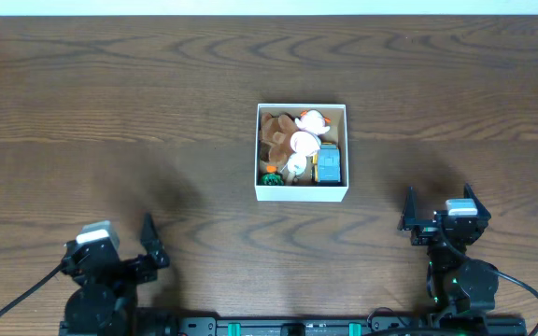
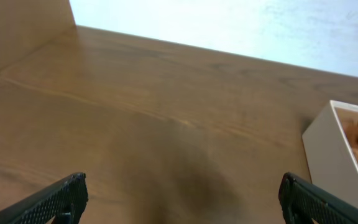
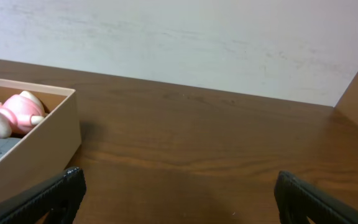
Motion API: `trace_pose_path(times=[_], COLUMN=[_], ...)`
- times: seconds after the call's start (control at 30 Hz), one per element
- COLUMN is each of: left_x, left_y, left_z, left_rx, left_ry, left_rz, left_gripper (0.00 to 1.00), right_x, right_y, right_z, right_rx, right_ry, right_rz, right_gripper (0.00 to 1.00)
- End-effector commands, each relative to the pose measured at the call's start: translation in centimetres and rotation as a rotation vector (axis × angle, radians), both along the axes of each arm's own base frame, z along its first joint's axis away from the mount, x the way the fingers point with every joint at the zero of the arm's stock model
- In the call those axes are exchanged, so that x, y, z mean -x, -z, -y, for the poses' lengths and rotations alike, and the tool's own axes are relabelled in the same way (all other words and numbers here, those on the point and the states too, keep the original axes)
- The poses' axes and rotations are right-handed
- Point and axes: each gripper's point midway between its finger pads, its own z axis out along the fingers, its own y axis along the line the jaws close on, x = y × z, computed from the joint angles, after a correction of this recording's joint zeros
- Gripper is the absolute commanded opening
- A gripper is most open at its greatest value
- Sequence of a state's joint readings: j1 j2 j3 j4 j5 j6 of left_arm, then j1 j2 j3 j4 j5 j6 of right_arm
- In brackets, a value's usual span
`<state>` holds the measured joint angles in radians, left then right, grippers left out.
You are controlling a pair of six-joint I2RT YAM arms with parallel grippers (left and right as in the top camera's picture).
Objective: Pack container
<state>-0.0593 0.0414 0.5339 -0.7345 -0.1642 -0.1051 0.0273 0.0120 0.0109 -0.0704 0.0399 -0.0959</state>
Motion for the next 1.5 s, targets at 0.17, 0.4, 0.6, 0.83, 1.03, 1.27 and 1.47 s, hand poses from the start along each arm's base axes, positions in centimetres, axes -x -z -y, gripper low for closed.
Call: trace_pose_path(times=[0.17, 0.4, 0.6, 0.83, 1.03, 1.27, 1.47], left_x=[-4.1, -5.7, -6.2, -6.7, -7.0, -6.9, -6.9], left_y=[-0.3, -2.0, -0.8, 2.0, 7.4, 7.8, 7.9], left_z=[-0.5, -1.0, -1.7, -1.2, 1.5, 1.5, 1.5], left_rx=[-0.013, -0.008, -0.013, -0.014, -0.064, -0.051, -0.051], left_ry=[-0.031, -0.057, -0.084, -0.054, 0.121, 0.119, 0.119], left_rz=[0.231, 0.467, 0.526, 0.407, 0.18, 0.161, 0.16], left_gripper=[0.98, 0.98, 0.98, 0.98, 0.98, 0.98, 0.98], right_x=[0.0, 0.0, 0.0, 0.0, 0.0, 0.0, 0.0], right_y=[0.1, 0.1, 0.1, 0.1, 0.1, 0.1, 0.1], right_z=[0.0, 0.0, 0.0, 0.0, 0.0, 0.0, 0.0], right_rx=[0.013, 0.013, 0.013, 0.013, 0.013, 0.013, 0.013], right_ry=[-0.004, -0.004, -0.004, -0.004, -0.004, -0.004, -0.004], right_rz=[0.001, 0.001, 0.001, 0.001, 0.001, 0.001, 0.001], right_gripper=[0.99, 0.99, 0.99, 0.99, 0.99, 0.99, 0.99])
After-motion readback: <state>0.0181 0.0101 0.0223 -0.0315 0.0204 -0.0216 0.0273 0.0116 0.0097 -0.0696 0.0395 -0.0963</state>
